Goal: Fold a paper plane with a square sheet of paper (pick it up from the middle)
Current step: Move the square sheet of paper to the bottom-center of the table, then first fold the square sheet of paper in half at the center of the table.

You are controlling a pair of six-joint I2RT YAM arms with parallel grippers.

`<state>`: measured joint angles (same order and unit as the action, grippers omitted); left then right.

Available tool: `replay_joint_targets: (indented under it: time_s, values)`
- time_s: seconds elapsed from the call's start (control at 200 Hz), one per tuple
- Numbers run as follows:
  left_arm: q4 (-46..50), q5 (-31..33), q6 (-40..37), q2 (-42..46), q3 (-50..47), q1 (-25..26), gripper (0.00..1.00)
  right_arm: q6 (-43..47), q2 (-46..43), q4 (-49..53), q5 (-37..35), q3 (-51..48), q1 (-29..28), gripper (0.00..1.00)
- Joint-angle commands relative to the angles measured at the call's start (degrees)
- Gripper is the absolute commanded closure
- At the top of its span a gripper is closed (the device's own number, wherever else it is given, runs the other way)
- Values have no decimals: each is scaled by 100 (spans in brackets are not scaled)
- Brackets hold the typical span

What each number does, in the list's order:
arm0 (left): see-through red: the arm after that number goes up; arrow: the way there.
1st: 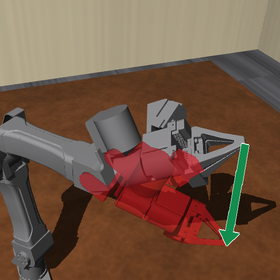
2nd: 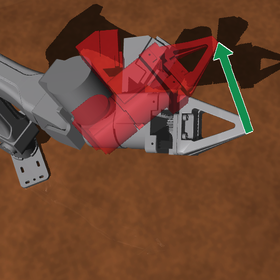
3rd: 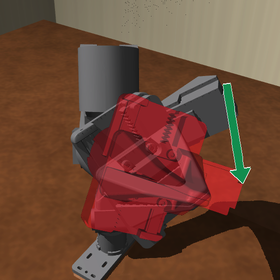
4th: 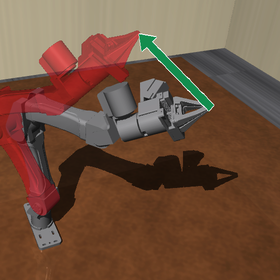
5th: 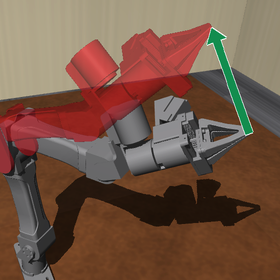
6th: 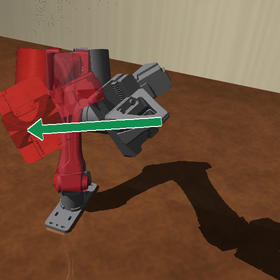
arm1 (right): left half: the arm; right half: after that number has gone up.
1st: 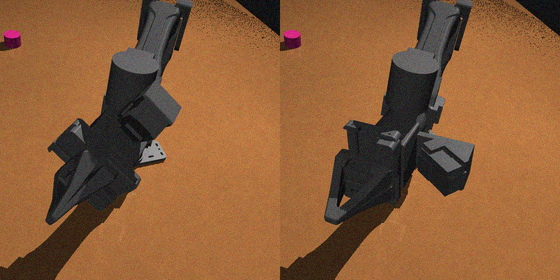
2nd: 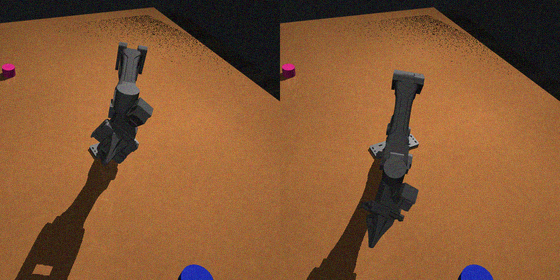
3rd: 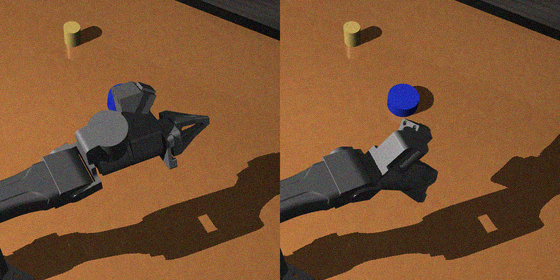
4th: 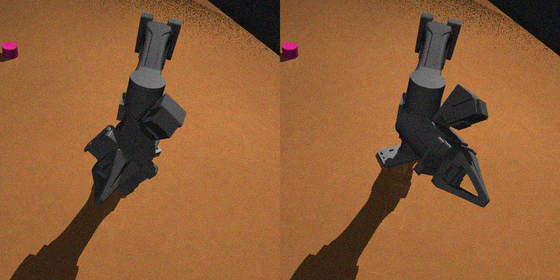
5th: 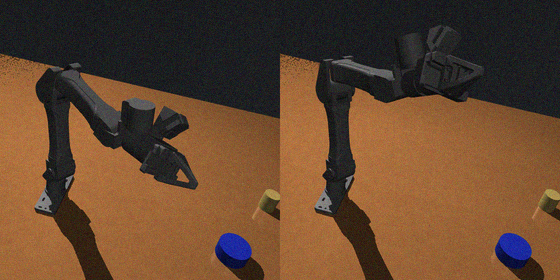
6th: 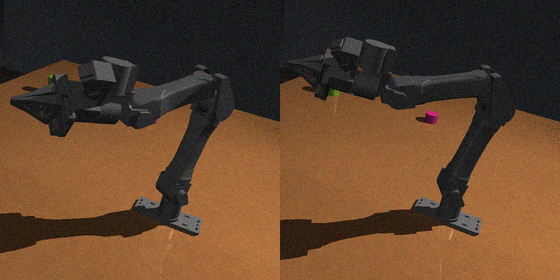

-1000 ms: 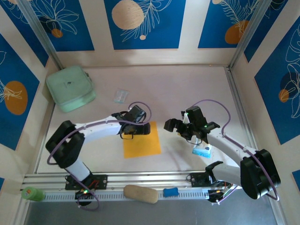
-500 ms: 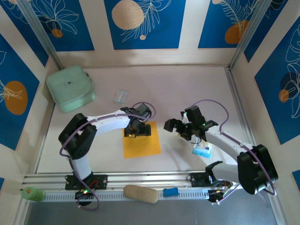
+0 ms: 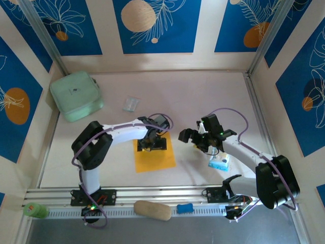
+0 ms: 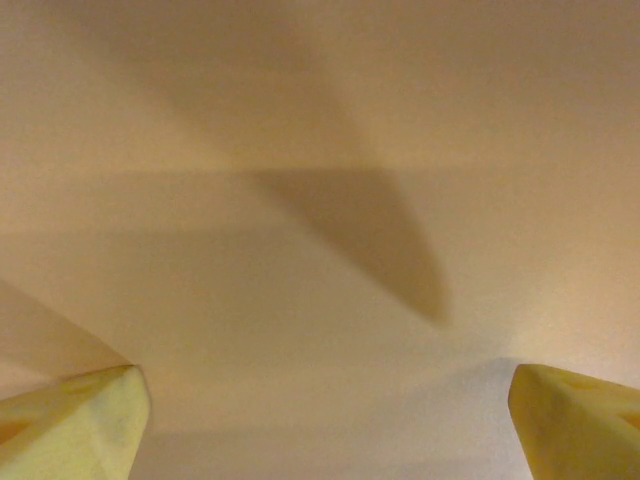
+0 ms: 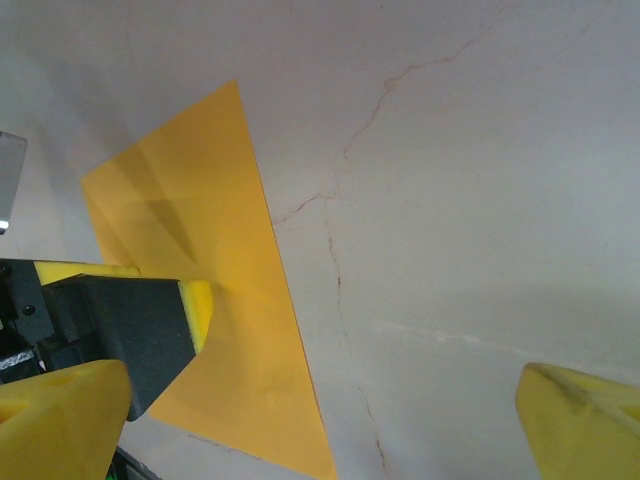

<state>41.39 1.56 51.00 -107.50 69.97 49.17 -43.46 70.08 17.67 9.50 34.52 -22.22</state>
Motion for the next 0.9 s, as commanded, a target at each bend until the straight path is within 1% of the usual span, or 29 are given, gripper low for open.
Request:
replay_joint_targets:
  time_s: [0.0,0.235,0.375,0.56,0.895]
  values:
    - [287,-33,182,-300,29,58,7,84,-127,166,198,64,43,1]
    - [599,351,177,-646,81,158,7,20,-337,202,185,-18,42,1]
    - [554,247,118,-838,87,189,8,-17,-455,295,150,-14,51,1]
    - [484,223,34,-869,110,190,9,-82,-633,350,89,-42,51,1]
    - [230,65,-20,-799,10,190,11,-66,-619,454,89,36,60,1]
